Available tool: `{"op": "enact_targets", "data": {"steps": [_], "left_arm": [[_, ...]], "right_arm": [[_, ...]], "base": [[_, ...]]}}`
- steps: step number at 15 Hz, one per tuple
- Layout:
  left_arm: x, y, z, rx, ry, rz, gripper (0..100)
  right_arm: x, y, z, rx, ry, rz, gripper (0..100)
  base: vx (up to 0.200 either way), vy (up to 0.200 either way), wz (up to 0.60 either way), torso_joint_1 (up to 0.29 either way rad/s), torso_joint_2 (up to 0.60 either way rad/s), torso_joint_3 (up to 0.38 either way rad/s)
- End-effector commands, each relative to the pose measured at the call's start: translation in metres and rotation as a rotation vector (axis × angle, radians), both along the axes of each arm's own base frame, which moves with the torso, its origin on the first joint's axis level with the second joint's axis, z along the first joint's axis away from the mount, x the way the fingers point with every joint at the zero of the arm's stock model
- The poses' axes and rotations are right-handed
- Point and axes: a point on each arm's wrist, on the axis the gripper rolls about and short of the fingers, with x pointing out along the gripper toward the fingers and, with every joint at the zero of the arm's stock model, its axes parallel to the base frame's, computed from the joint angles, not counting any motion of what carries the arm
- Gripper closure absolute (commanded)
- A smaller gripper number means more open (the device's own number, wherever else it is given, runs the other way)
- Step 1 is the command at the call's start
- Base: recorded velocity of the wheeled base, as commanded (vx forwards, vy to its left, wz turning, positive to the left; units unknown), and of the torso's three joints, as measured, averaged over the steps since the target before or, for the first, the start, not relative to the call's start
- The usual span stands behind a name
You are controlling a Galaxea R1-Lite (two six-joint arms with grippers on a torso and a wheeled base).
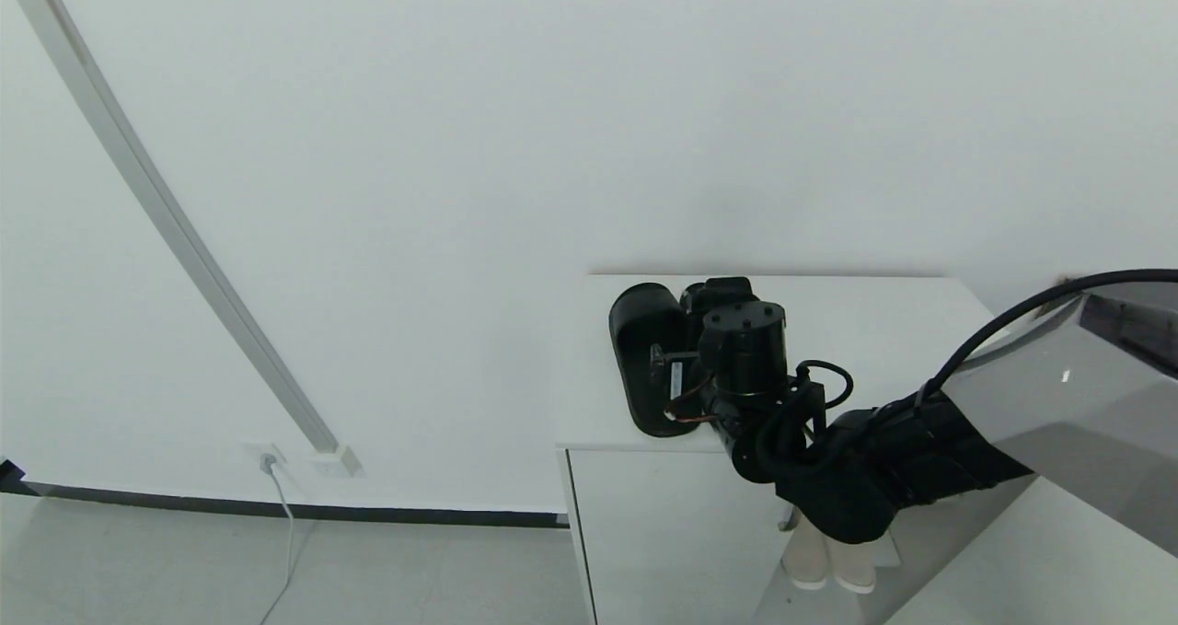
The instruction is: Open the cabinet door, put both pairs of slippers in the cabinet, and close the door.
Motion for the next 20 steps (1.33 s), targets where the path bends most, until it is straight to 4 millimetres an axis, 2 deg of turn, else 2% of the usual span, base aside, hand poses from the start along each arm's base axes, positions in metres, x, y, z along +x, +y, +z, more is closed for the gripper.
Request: {"op": "enact_targets", "data": {"steps": [1, 5, 10, 15, 16, 20], "left_arm": [[0.000, 0.000, 0.000, 0.000, 0.000, 0.000, 100], [0.000, 0.000, 0.000, 0.000, 0.000, 0.000, 100], [0.000, 0.000, 0.000, 0.000, 0.000, 0.000, 100], [0.000, 0.000, 0.000, -0.001, 0.000, 0.000, 100], [0.000, 0.000, 0.000, -0.001, 0.000, 0.000, 100], [0.000, 0.000, 0.000, -0.001, 0.000, 0.000, 100]], "right_arm": [[0.007, 0.005, -0.012, -0.007, 0.006, -0.002, 0], [0.033, 0.011, -0.019, -0.015, -0.016, 0.000, 0], [0.069, 0.013, -0.014, -0.042, -0.044, -0.018, 0], [0.083, 0.013, -0.013, -0.039, -0.044, -0.023, 0], [0.084, 0.014, -0.013, -0.036, -0.048, -0.023, 100], [0.085, 0.014, -0.013, -0.036, -0.048, -0.023, 100]], "base": [[0.000, 0.000, 0.00, 0.000, 0.00, 0.000], [0.000, 0.000, 0.00, 0.000, 0.00, 0.000], [0.000, 0.000, 0.00, 0.000, 0.00, 0.000], [0.000, 0.000, 0.00, 0.000, 0.00, 0.000], [0.000, 0.000, 0.00, 0.000, 0.00, 0.000], [0.000, 0.000, 0.00, 0.000, 0.00, 0.000]]}}
